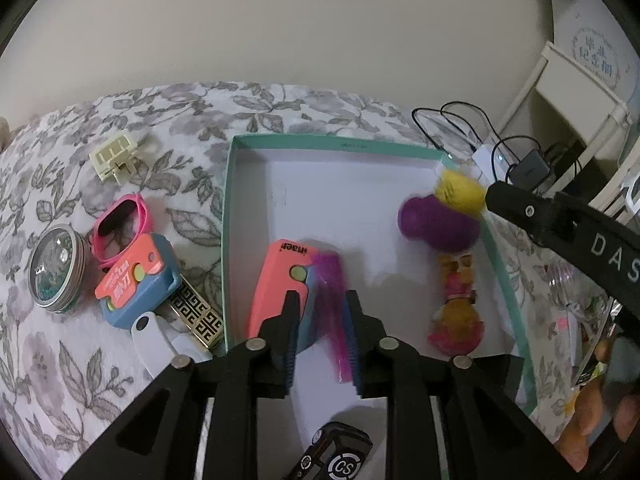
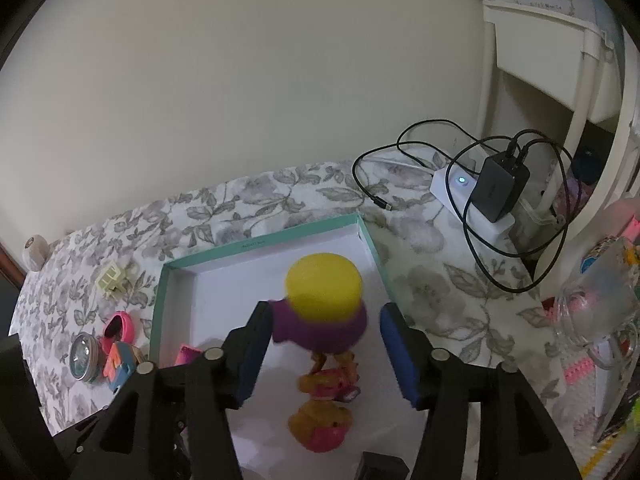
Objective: Organize rigid objects
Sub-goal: 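Carry lighter and purple cup into the box and open both tools, then withdraw both tools from the box toward the remaining toys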
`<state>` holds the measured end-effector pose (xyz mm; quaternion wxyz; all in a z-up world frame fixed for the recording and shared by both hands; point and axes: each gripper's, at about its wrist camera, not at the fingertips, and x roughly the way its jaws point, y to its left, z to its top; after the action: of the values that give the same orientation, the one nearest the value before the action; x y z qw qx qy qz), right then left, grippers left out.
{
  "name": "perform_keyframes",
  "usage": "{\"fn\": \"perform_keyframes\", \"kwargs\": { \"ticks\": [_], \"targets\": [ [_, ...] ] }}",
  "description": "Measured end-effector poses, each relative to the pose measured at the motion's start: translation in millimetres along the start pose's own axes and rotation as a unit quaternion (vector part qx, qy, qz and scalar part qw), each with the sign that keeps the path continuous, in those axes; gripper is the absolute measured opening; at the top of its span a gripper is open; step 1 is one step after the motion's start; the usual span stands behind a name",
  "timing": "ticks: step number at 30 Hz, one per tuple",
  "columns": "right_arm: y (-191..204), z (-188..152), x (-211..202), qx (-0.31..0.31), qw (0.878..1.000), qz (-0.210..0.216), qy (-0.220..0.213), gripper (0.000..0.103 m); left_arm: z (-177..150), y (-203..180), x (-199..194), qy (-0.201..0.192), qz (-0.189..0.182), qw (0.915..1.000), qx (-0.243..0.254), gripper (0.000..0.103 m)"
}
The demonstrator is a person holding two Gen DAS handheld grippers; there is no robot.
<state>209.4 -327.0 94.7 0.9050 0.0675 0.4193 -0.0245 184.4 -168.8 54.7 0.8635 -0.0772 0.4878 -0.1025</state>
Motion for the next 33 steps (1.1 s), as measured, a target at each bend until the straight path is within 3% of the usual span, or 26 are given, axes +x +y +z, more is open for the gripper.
{"fn": "perform_keyframes", "kwargs": {
  "ticks": [2, 9, 11, 16, 19, 22, 30, 33],
  "targets": [
    [0.2, 1.1, -2.5, 0.001, 1.000, 0.002, -0.001, 0.060, 2.3, 1.2, -4.0, -0.004, -0.006, 1.0000, -0.007, 0.039],
    [7.7, 7.1, -14.0, -0.015, 1.000, 0.002, 0.004, 0.060, 14.3, 9.5, -20.4, -0.008, -0.013, 0.9994, -0.031, 0.042],
    [9.9, 8.3, -17.1, -0.017, 1.000, 0.003, 0.010, 0.061, 18.2, 13.6, -27.4, -0.014, -0.004, 0.9992, -0.037, 0.053],
    [16.6, 9.4, -23.8, -0.034, 0.999, -0.015, 0.017, 0.069, 28.0, 31.8, -45.7, -0.023, 0.043, 0.9971, -0.058, 0.067],
    [19.4, 10.3, -26.2, -0.037, 0.999, -0.011, 0.019, 0.074, 31.7, 46.1, -53.3, -0.026, 0.063, 0.9951, -0.071, 0.082],
    [23.3, 10.0, -28.2, -0.042, 0.999, -0.006, 0.021, 0.078, 33.8, 58.3, -56.7, -0.023, 0.080, 0.9930, -0.084, 0.085],
    [37.2, 6.8, -25.0, -0.058, 0.998, 0.006, 0.027, 0.102, 33.3, 77.0, -59.9, -0.020, 0.108, 0.9888, -0.101, 0.092],
    [42.7, 4.7, -23.3, -0.064, 0.997, 0.008, 0.030, 0.103, 34.6, 83.5, -62.3, -0.024, 0.108, 0.9877, -0.110, 0.100]
  ]
}}
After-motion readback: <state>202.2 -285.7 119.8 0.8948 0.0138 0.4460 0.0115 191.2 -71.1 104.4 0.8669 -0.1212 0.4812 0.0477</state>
